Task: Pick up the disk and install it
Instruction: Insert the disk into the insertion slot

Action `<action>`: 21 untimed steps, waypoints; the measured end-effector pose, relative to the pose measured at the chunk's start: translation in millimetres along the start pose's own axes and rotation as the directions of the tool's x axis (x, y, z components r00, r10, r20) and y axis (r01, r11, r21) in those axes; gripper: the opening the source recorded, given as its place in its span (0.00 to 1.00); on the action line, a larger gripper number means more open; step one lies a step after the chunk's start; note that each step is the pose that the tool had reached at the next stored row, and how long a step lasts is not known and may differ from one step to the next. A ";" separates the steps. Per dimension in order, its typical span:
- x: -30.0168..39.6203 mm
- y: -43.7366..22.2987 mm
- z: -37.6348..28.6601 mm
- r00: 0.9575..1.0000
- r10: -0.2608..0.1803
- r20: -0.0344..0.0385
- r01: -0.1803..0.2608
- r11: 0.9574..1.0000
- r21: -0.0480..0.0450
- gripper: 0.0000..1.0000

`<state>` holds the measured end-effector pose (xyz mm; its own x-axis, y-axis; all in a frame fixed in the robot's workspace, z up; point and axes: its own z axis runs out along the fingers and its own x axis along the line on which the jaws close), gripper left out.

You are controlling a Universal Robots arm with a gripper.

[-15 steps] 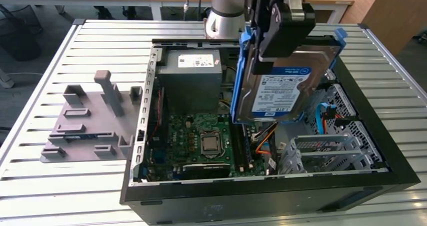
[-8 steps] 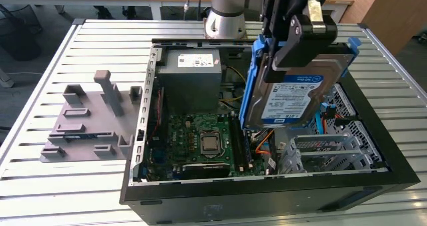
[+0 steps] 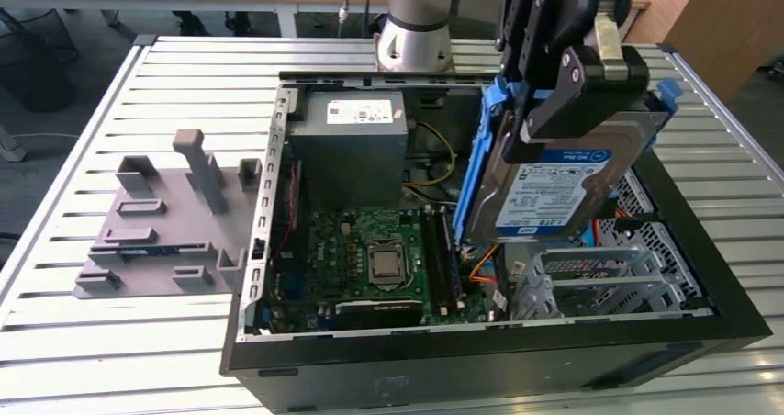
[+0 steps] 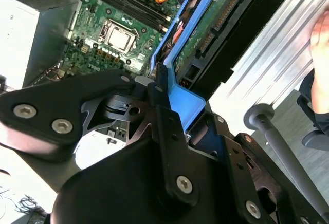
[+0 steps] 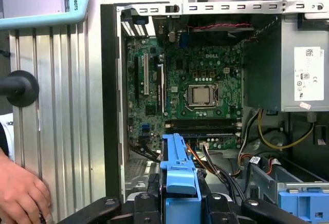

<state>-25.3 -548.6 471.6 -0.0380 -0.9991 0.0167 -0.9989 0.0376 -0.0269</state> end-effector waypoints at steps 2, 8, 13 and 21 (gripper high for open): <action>0.5 0.0 0.0 1.000 0.000 0.000 0.000 1.000 0.000 0.36; 2.9 -3.4 0.9 1.000 0.000 -0.003 0.000 1.000 0.000 0.36; 6.1 -20.0 4.4 1.000 0.000 -0.004 0.000 1.000 0.000 0.36; 10.7 -29.2 9.6 1.000 0.000 -0.004 0.000 1.000 0.000 0.36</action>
<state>3.7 -560.5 463.0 -0.0381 -0.9991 0.0209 -0.9989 0.0375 -0.0270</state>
